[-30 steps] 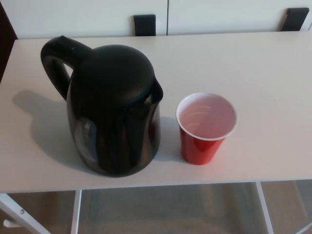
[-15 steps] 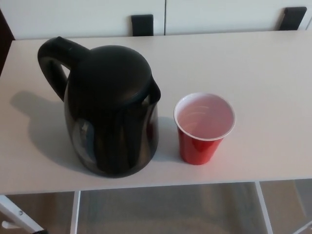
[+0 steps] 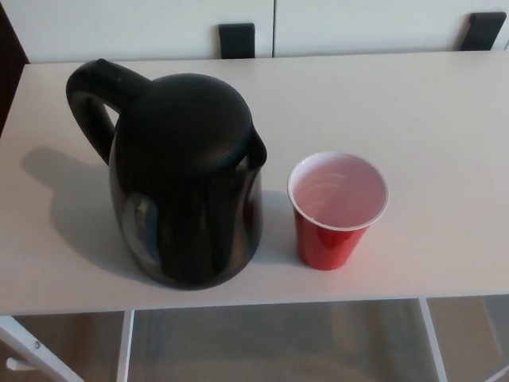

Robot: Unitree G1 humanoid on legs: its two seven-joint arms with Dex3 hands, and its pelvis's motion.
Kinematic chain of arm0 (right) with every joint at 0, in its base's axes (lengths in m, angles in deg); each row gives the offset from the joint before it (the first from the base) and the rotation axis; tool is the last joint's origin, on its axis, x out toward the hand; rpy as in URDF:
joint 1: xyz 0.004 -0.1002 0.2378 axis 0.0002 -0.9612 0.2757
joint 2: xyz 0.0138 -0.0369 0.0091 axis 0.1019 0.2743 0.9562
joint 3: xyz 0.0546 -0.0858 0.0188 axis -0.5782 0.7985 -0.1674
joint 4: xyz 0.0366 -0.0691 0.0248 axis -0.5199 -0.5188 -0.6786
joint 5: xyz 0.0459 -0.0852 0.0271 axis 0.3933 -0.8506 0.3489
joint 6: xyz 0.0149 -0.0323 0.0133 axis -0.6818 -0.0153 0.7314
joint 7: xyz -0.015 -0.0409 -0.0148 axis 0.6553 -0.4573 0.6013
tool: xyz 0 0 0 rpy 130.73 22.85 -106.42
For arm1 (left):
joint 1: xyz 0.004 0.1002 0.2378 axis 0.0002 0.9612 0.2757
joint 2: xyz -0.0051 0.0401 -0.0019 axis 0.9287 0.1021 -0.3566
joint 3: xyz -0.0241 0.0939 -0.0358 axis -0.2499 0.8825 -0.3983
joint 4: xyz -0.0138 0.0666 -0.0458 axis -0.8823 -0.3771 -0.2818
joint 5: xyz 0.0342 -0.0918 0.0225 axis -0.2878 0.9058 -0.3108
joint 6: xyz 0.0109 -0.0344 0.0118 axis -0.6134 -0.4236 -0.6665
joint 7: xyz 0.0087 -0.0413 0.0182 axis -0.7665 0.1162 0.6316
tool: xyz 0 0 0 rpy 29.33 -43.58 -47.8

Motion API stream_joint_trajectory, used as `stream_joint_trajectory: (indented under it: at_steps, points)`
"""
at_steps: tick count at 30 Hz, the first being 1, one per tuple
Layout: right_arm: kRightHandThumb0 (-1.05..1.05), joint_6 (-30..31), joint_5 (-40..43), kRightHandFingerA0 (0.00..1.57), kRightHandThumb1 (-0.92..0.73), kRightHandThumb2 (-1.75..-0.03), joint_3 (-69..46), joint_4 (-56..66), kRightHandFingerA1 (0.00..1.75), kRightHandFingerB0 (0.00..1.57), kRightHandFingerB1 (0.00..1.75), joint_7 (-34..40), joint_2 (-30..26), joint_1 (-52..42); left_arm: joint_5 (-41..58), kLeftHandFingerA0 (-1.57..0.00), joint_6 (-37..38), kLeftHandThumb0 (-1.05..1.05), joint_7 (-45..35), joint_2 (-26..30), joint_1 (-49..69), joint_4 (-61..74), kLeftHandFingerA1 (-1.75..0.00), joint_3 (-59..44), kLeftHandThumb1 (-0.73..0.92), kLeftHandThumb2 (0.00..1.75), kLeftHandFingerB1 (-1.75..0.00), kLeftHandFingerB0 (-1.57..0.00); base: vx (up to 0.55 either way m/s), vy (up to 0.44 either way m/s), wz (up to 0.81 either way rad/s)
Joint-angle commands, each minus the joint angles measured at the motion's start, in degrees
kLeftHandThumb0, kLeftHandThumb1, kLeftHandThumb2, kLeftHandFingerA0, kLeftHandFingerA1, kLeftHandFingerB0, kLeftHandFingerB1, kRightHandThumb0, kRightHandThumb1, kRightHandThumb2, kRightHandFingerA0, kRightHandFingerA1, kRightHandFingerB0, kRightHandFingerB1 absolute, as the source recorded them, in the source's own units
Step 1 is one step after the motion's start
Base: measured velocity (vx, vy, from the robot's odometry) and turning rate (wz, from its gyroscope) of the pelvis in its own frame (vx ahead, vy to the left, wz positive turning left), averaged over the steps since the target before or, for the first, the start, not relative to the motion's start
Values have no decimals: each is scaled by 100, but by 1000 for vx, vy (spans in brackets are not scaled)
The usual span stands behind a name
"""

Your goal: The robot walk towards a table in front and uses its left hand to pick up the pot from the base and pour water to the cup on the right hand side

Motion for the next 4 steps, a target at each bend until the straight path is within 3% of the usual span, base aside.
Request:
stream_joint_trajectory:
  at_steps: [1, 4]
  points:
    - [-25, -18, -14, 54, -56, -56, 18, 52, 52, 45, 44, 97, -48, 91, -62, -26, 263, -54, -9, 136, -21, 176, -42, 73, 43, 72, -40, -23, 0, 0, 0]
    - [-25, -9, -6, 54, -56, -56, 14, 59, 52, 45, 44, 109, -47, 98, -49, -26, 271, -54, -22, 138, -12, 200, -42, 88, 43, 72, -40, -23, 0, 0, 0]
